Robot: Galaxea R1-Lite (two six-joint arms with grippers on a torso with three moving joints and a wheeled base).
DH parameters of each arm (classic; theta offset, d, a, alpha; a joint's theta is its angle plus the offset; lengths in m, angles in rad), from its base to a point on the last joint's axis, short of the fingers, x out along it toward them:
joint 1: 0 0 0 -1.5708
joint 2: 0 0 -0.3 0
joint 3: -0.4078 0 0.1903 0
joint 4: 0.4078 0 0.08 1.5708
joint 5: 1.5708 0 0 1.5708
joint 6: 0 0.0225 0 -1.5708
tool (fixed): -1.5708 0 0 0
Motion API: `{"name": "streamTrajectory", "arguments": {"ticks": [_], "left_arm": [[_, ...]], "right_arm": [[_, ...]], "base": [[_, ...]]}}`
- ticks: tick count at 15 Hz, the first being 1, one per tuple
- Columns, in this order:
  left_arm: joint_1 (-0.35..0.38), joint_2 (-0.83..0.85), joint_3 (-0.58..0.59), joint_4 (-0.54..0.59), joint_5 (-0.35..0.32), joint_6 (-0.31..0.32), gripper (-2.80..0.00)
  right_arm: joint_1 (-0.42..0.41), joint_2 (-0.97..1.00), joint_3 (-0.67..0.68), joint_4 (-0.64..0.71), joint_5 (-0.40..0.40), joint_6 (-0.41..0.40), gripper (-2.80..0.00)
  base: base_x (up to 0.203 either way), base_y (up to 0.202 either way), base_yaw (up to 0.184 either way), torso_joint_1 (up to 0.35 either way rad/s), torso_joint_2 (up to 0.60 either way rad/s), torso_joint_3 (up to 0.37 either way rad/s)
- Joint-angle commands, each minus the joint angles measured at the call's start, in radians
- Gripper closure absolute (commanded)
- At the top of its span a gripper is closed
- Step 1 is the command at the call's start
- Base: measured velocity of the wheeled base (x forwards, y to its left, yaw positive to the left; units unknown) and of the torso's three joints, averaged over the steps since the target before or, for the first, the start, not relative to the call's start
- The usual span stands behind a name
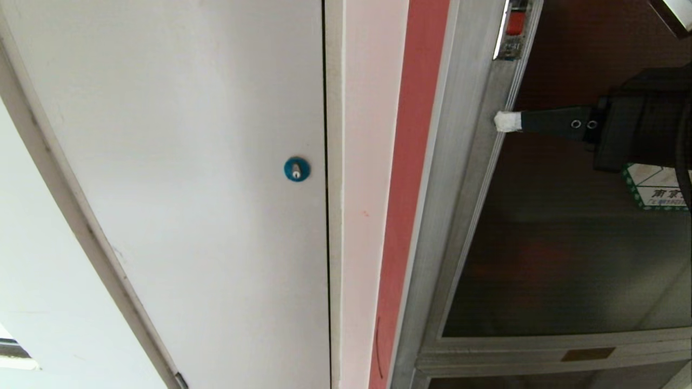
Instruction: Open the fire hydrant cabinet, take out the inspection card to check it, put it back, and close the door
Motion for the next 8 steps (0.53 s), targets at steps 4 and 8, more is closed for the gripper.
{"name": "streamTrajectory", "arguments": {"ticks": [4, 8], "left_arm": [[0.001, 0.001, 0.007, -0.001, 0.0, 0.0, 0.0], [0.001, 0.001, 0.006, -0.001, 0.0, 0.0, 0.0]], "right_arm": [[0.074, -0.132, 0.054, 0.001, 0.009, -0.001, 0.0], [0.101, -0.199, 0.03, 0.003, 0.008, 0.009, 0.0]], "base": [[0.0, 0.0, 0.0, 0.0, 0.0, 0.0], [0.0, 0.0, 0.0, 0.0, 0.0, 0.0]]}}
